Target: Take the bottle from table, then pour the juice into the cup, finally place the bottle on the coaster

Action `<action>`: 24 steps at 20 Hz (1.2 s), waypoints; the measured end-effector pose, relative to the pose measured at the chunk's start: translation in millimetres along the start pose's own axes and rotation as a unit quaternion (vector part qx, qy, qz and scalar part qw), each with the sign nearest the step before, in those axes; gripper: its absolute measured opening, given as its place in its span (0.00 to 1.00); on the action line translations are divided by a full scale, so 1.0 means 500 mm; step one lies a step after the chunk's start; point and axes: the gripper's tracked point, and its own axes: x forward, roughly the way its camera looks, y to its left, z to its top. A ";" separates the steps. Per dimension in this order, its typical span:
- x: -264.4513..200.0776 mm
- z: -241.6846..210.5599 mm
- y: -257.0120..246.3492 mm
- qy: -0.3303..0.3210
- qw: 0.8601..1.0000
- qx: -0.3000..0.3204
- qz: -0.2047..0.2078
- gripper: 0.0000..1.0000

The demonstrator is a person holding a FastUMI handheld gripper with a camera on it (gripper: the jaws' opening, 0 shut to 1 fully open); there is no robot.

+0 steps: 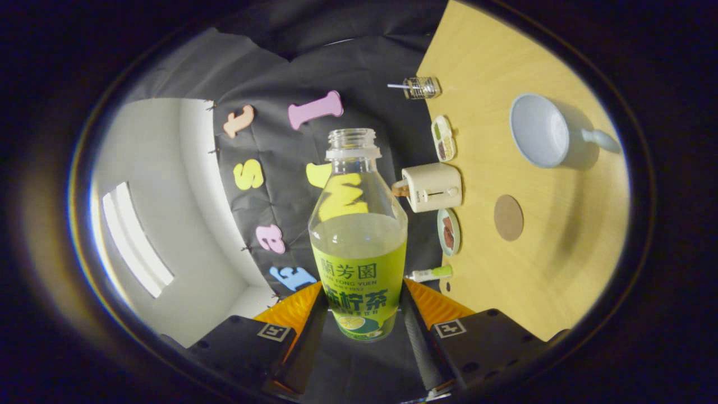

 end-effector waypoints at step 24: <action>0.084 0.024 -0.060 0.023 0.778 -0.590 -0.216 0.79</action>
